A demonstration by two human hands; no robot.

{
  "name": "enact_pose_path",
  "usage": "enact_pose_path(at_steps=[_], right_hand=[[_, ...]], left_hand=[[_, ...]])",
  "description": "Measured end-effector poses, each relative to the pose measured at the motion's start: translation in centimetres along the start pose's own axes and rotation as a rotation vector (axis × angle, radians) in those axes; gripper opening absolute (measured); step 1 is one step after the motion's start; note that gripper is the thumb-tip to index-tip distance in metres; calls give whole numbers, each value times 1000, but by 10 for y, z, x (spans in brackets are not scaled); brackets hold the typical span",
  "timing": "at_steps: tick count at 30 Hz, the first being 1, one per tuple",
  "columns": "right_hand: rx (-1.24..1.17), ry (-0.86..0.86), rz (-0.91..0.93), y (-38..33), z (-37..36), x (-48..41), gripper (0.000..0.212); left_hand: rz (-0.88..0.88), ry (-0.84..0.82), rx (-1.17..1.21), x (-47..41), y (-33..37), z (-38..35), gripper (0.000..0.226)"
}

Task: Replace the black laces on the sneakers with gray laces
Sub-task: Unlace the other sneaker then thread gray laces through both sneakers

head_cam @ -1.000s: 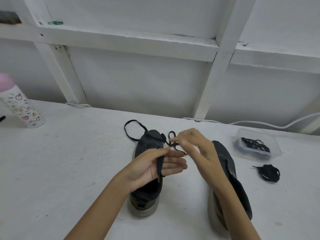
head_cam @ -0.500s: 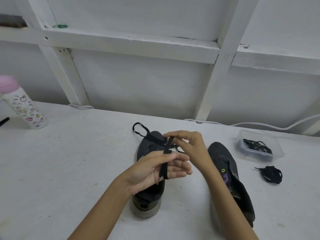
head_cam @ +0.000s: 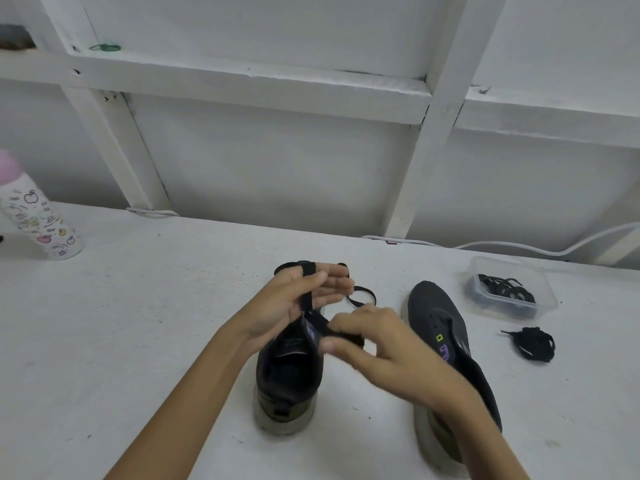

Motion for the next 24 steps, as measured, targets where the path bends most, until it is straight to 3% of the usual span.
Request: enact_pose_path(at_steps=[2, 6, 10, 15, 18, 21, 24], right_hand=[[-45, 34, -22, -2, 17, -8, 20], [-9, 151, -60, 3, 36, -25, 17], [59, 204, -97, 15, 38, -42, 16], [-91, 280, -161, 38, 32, -55, 13], [-239, 241, -260, 56, 15, -56, 20], [-280, 130, -296, 57, -12, -43, 42], [-276, -56, -341, 46, -38, -21, 32]], left_hand=[[39, -28, -11, 3, -6, -5, 30], [66, -105, 28, 11, -10, -19, 36], [149, -95, 150, 15, -9, -26, 62], [187, -141, 158, 19, -9, -30, 71], [163, -169, 171, 20, -4, -32, 71], [92, -152, 216, 15, 7, -27, 71], [26, -107, 197, 8, 20, -15, 71]])
Point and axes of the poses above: each hand's wrist, its own x-axis away from the middle knuckle, its own z-axis out of the back of the hand, y = z × x, the point moved 3 cm from there along -x, towards the middle knuckle, and after that the axes turned 4 degrees about x, right-handed, at the moved point
